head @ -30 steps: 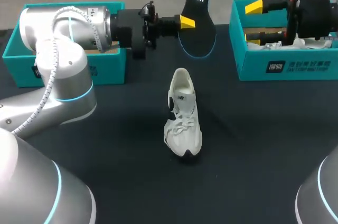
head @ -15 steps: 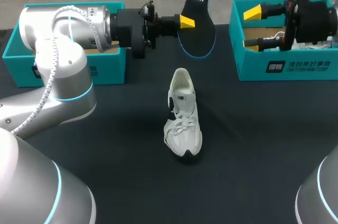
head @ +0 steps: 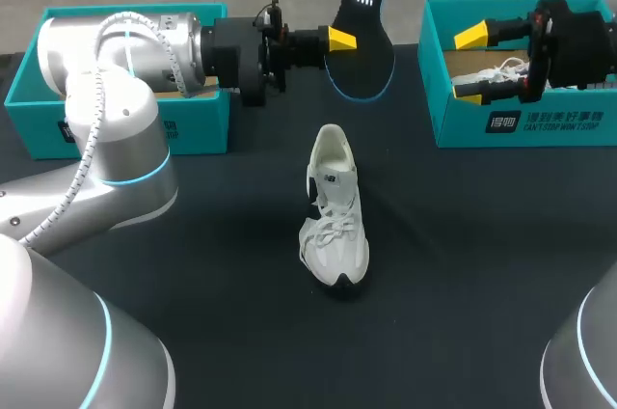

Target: Take the shoe out of the shoebox, open the shoe tongue, remove and reinsert the insole, then place the shoe into the shoebox

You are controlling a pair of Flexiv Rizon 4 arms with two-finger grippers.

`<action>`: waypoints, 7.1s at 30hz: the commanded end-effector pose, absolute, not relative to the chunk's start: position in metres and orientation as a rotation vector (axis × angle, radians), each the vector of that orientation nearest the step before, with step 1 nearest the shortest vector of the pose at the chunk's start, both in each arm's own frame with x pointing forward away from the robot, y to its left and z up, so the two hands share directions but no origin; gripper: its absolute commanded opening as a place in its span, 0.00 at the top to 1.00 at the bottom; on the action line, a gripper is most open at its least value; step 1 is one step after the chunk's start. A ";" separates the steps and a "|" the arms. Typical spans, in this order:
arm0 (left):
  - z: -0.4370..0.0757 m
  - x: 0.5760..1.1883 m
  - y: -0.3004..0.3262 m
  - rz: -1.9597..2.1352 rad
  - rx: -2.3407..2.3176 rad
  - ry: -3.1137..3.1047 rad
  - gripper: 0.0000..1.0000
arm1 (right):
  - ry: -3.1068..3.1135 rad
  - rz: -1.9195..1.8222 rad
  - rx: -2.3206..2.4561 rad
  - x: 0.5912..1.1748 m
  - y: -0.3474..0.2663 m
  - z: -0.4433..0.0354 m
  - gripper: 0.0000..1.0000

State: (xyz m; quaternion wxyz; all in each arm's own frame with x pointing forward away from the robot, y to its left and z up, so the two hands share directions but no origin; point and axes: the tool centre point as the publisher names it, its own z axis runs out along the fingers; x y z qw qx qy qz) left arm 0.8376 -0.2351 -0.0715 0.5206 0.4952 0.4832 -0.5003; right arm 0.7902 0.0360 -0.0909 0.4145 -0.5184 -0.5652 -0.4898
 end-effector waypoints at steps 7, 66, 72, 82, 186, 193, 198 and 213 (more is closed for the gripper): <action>-0.068 0.835 -0.230 -1.458 0.978 1.496 1.00 | -1.420 -1.230 -1.305 0.790 0.037 -0.091 0.00; -0.079 0.828 -0.207 -2.588 -0.274 1.922 1.00 | -1.420 -1.230 -1.305 0.790 0.037 -0.091 0.00; -0.081 0.829 -0.198 -2.701 -0.660 2.096 1.00 | -1.420 -1.230 -1.305 0.790 0.037 -0.091 0.00; -0.080 0.829 -0.188 -2.664 -0.779 2.497 1.00 | -1.420 -1.230 -1.305 0.790 0.037 -0.091 0.00; -0.118 0.856 -0.201 -2.693 -2.023 2.561 1.00 | -2.037 -0.872 -1.897 0.780 0.095 -0.023 0.00; -0.120 0.857 -0.203 -2.758 -2.037 2.511 1.00 | -2.037 -0.872 -1.897 0.780 0.095 -0.023 0.00; -0.121 0.857 -0.203 -2.773 -2.041 2.499 1.00 | -2.078 -0.829 -1.911 0.779 0.102 -0.024 0.00; -0.121 0.854 -0.208 -2.762 -2.058 2.508 1.00 | -2.312 -0.607 -2.120 0.775 0.173 -0.016 0.00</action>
